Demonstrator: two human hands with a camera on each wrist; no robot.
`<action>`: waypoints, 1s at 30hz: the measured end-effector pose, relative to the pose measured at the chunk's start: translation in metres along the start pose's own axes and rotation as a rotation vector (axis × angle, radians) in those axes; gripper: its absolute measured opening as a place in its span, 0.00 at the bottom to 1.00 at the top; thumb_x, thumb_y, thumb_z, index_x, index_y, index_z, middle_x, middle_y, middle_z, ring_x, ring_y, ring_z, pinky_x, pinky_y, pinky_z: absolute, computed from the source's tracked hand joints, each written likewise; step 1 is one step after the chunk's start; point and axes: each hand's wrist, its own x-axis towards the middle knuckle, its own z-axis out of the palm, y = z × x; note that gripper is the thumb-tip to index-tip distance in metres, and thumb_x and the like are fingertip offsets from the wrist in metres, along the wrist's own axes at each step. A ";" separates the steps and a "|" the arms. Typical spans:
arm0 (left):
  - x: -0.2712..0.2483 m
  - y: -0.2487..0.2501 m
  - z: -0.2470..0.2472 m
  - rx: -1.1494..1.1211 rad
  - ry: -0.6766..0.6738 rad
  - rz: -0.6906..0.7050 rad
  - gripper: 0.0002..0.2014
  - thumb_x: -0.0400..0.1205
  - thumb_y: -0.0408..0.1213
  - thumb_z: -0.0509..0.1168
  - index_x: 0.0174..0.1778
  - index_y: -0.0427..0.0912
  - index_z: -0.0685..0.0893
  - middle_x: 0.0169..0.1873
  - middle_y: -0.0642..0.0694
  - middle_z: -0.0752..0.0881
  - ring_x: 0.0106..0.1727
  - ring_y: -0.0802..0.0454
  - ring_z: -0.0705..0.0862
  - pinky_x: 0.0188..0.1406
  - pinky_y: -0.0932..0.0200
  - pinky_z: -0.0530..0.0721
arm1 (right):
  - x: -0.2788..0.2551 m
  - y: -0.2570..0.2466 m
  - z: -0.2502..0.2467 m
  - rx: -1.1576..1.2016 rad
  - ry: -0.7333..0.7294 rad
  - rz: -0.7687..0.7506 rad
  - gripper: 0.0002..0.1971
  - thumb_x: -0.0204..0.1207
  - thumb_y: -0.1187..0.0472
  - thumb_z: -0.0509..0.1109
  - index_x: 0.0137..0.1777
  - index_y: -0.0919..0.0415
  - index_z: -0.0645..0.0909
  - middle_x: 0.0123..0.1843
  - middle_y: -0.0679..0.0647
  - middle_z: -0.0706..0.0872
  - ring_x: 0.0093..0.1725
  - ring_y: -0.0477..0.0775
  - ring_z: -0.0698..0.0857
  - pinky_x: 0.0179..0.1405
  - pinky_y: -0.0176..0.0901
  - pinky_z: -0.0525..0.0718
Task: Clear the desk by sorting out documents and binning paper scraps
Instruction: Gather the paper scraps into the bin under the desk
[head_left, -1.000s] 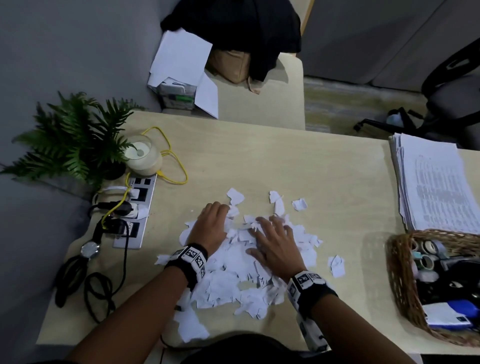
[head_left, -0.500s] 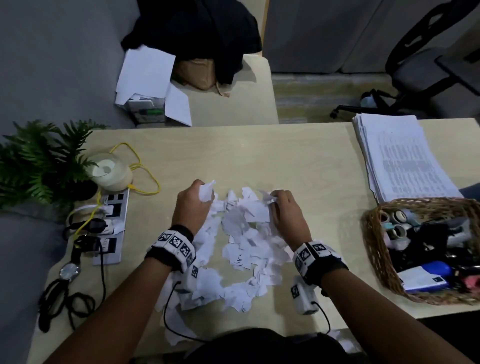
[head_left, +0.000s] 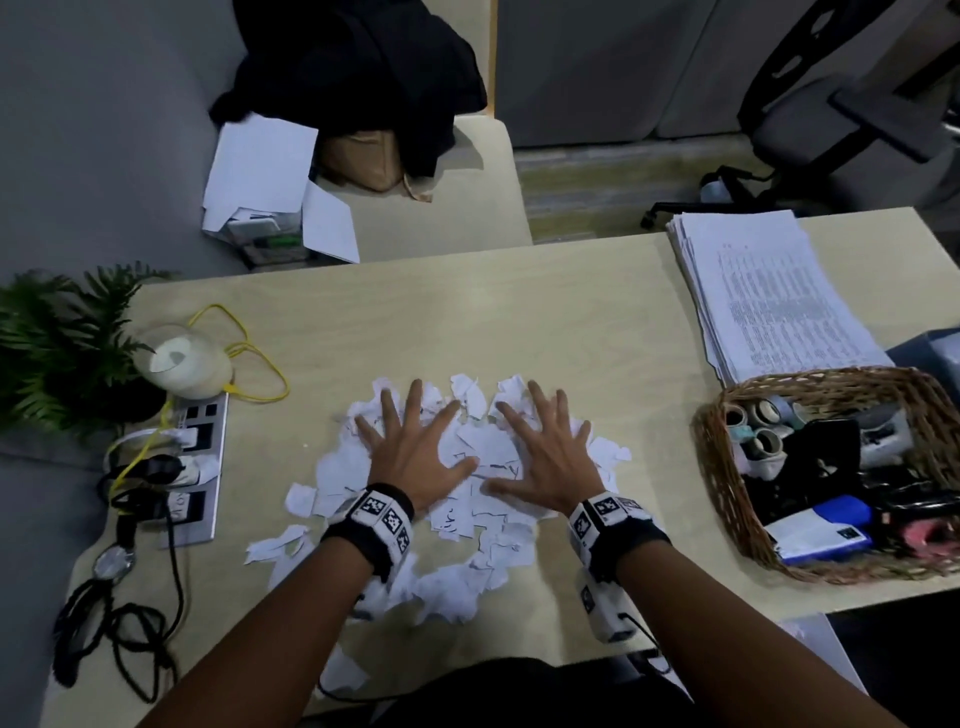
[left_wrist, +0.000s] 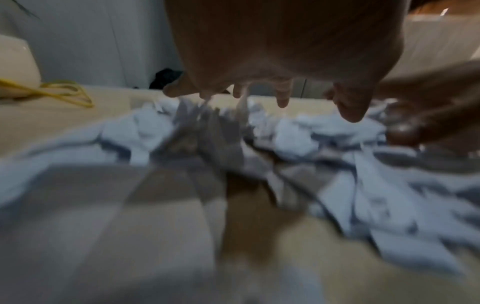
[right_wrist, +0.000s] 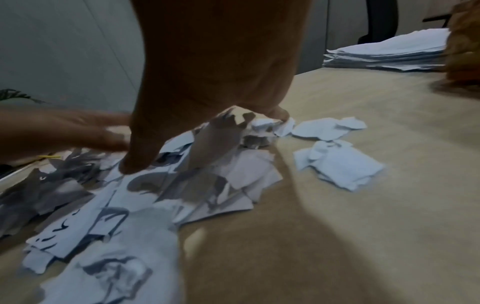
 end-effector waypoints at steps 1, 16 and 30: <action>-0.003 0.001 0.009 0.003 -0.036 -0.017 0.45 0.69 0.78 0.54 0.81 0.69 0.48 0.84 0.49 0.33 0.82 0.32 0.31 0.70 0.18 0.36 | 0.004 -0.004 0.003 -0.023 -0.027 -0.017 0.57 0.55 0.15 0.59 0.84 0.35 0.45 0.87 0.53 0.33 0.84 0.73 0.39 0.66 0.89 0.57; 0.017 -0.004 0.020 0.144 0.200 0.227 0.29 0.62 0.17 0.70 0.58 0.39 0.77 0.51 0.36 0.79 0.43 0.37 0.80 0.29 0.49 0.82 | -0.009 0.009 -0.002 0.011 0.124 -0.021 0.23 0.63 0.78 0.68 0.59 0.64 0.74 0.51 0.64 0.78 0.32 0.67 0.80 0.18 0.47 0.66; 0.024 0.081 -0.064 -0.682 0.441 0.174 0.24 0.76 0.25 0.63 0.23 0.49 0.57 0.20 0.51 0.54 0.28 0.50 0.55 0.22 0.66 0.59 | -0.046 0.044 -0.063 0.694 0.578 0.229 0.10 0.79 0.61 0.56 0.47 0.62 0.78 0.32 0.57 0.80 0.31 0.60 0.78 0.31 0.51 0.75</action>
